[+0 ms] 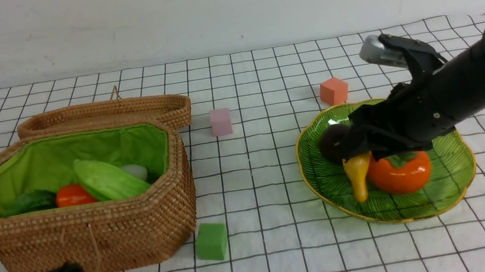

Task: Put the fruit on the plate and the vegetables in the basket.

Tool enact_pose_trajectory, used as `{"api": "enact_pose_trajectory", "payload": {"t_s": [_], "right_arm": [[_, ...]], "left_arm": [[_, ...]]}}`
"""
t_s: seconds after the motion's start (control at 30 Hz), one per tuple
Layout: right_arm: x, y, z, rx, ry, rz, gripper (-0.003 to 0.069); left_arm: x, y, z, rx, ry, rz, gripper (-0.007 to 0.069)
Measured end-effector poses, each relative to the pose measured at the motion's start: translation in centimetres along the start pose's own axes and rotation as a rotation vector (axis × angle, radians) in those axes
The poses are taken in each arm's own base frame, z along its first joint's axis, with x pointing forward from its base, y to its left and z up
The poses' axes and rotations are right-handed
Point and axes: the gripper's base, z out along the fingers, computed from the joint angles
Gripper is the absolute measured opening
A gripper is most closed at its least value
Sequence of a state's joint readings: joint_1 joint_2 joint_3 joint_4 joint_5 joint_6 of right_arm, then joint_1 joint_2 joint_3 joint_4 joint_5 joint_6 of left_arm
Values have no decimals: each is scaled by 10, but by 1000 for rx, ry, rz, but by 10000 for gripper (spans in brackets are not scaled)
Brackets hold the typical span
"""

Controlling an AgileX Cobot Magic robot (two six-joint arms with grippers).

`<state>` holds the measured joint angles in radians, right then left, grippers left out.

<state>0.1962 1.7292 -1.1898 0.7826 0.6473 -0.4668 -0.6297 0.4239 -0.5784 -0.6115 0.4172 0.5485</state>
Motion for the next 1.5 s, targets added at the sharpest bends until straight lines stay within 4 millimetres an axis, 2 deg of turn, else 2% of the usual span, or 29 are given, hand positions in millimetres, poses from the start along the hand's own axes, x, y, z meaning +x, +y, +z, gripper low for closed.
{"api": "enact_pose_trajectory", "payload": {"t_s": [0.13, 0.2, 0.3, 0.33, 0.37, 0.4, 0.53, 0.57, 0.6, 0.67, 0.7, 0.73, 0.77, 0.8, 0.83, 0.87, 0.9, 0.93, 1.07, 1.23, 1.37, 1.5], "right_arm": [[-1, 4, -9, 8, -14, -33, 561], [-5, 11, -25, 12, -32, -85, 554], [-9, 26, -56, 20, -57, -167, 509], [-9, 27, -59, 21, -59, -171, 504], [-8, 38, -82, 30, -62, -207, 447], [-7, 40, -88, 36, -68, -215, 439], [24, 60, -158, 110, -43, -310, 199], [35, 63, -172, 125, -35, -323, 141], [37, 62, -171, 124, -23, -319, 129], [70, 67, -201, 150, -31, -331, 23], [91, 67, -211, 157, -26, -314, -3], [93, 68, -214, 159, -40, -315, -3], [121, 68, -227, 162, -66, -289, -7], [136, 66, -230, 163, -76, -271, -7], [143, 66, -233, 164, -85, -265, -6], [159, 64, -238, 164, -108, -247, -5], [186, 61, -245, 164, -159, -208, -1], [200, 59, -246, 162, -181, -181, 0], [238, 45, -241, 161, -274, -86, 1], [254, 33, -230, 150, -448, -49, 4], [260, 24, -217, 155, -475, -42, 7], [259, 22, -214, 158, -487, -41, 10]], "left_arm": [[0, 0, 0, 0, 0, 0, -5], [0, 0, 0, -1, -2, 0, -5], [-2, 1, 0, -15, -19, 7, -5], [-2, 1, 0, -15, -19, 7, -5], [-4, 3, 0, -30, -40, 12, -5], [-4, 3, 0, -32, -43, 12, -6], [-7, 4, -4, -60, -99, 20, -13], [-4, 4, -7, -65, -113, 12, -13], [-4, 4, -7, -65, -113, 12, -13], [10, 5, -14, -79, -143, -27, -13], [19, 5, -18, -89, -167, -49, -13], [22, 5, -18, -91, -162, -53, -13], [34, 6, -21, -104, -184, -68, -13], [41, 7, -23, -116, -203, -73, -13], [41, 8, -24, -121, -216, -75, -13], [48, 9, -26, -134, -235, -80, -13], [59, 12, -25, -155, -247, -86, -13], [65, 13, -24, -167, -248, -88, -13], [84, 16, -18, -179, -205, -100, -13], [103, 17, -13, -184, -148, -108, -13], [113, 18, -11, -186, -117, -112, -13], [119, 18, -10, -183, -94, -115, -13]]}}
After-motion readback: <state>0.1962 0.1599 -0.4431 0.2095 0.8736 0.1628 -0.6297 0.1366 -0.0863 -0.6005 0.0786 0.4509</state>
